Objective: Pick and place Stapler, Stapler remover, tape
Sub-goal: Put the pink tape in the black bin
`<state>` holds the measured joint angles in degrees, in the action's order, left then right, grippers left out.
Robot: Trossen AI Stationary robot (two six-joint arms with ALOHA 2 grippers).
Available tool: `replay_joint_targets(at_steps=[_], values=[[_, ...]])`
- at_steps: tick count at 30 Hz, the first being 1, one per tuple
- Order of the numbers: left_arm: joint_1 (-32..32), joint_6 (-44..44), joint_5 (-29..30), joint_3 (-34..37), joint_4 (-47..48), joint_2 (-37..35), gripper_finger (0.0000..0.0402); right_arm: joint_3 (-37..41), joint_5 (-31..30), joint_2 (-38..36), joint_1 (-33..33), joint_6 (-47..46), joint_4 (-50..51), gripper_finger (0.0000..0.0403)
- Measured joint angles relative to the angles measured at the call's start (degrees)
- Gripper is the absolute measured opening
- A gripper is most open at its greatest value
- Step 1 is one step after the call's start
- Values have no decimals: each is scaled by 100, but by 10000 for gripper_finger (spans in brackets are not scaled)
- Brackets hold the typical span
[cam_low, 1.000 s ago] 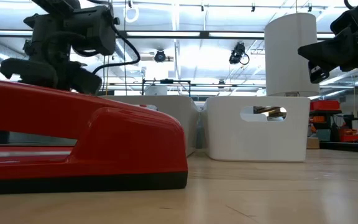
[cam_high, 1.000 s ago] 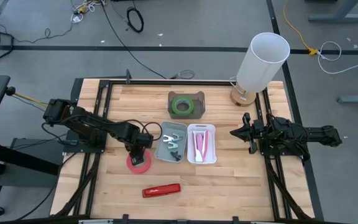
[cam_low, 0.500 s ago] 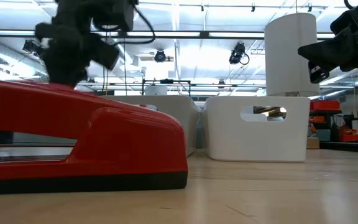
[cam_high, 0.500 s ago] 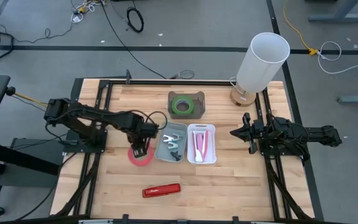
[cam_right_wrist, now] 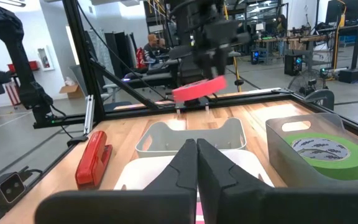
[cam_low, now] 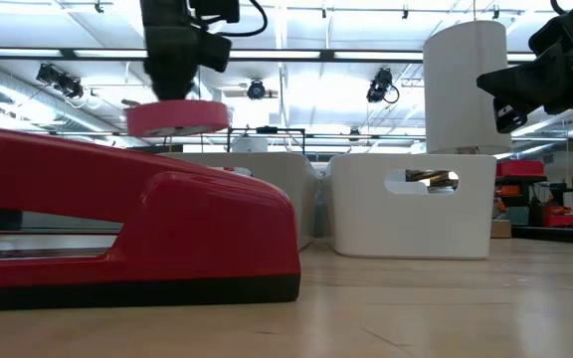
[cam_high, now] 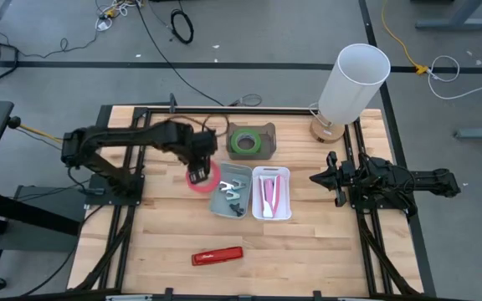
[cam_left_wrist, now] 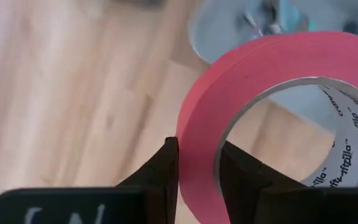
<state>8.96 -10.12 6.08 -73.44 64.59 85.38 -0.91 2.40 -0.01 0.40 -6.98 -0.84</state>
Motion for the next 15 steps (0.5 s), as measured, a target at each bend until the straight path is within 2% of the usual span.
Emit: replay_joint_targets(at_steps=[5, 8, 15], values=[[531, 639, -10, -119, -583, 0, 97, 0, 2, 0, 2, 0, 0, 4], [814, 1142, -206, -122, -1106, 0, 95, 0, 0, 0, 0, 0, 0, 4], [1185, 2280, -318, -122, -2392, 0, 97, 0, 0, 0, 1, 0, 0, 4]])
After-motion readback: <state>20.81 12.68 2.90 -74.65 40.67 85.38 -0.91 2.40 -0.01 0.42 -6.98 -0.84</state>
